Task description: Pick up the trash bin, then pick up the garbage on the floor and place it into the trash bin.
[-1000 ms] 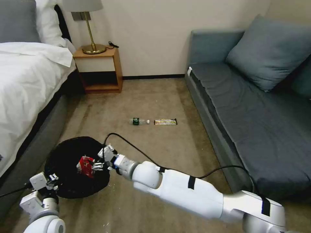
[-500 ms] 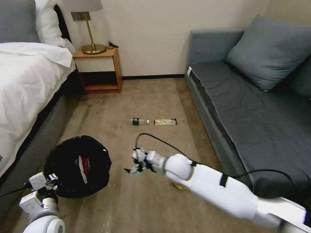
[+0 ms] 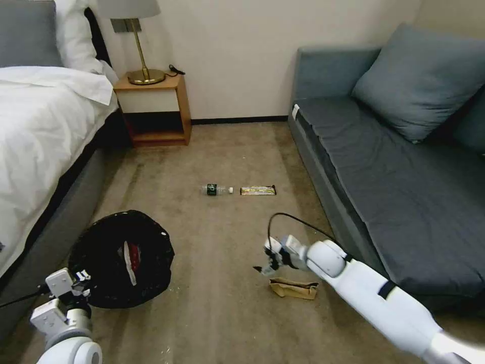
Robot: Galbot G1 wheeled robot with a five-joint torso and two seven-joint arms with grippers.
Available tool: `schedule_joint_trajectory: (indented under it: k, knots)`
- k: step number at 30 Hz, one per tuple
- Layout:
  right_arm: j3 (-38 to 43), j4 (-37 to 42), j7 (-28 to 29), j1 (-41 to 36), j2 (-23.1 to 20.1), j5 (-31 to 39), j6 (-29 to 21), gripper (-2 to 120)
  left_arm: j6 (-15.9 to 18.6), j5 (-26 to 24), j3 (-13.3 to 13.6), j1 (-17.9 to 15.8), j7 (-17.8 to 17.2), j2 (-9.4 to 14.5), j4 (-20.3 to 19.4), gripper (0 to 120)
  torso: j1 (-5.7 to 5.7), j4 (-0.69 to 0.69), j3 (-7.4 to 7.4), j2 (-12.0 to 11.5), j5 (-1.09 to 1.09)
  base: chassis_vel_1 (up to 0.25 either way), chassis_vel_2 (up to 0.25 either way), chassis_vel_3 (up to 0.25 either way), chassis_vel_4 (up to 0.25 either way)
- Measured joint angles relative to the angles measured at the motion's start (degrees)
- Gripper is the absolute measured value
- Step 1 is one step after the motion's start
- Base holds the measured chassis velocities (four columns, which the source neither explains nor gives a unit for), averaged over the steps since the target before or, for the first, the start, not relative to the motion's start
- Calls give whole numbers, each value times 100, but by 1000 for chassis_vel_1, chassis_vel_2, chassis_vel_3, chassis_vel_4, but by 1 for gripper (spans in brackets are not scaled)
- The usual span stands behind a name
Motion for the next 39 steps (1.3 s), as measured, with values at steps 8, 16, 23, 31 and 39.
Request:
schedule_joint_trajectory:
  k: [8,16,23,31,39]
  knots:
    - [135,-202,0,-500,107,-502,185,100,-73,104,0,58,2,-76,35,4,0,1,0,0,-1,0,0,0,0]
    - [350,-732,69,-508,312,-881,346,100,-75,104,3,106,9,-102,-81,4,0,1,0,0,0,0,0,0,0]
    - [514,-1187,2,-401,384,-1141,485,96,-75,122,12,118,31,-137,-97,4,0,1,0,0,-1,0,0,0,0]
    - [598,-1468,-140,-353,447,-1371,631,67,-59,132,12,126,51,-120,-142,4,0,1,0,0,-1,0,0,0,0]
    - [617,-1467,-146,-376,471,-1382,652,35,-59,170,12,197,75,-123,-195,4,0,1,0,0,-1,0,0,0,0]
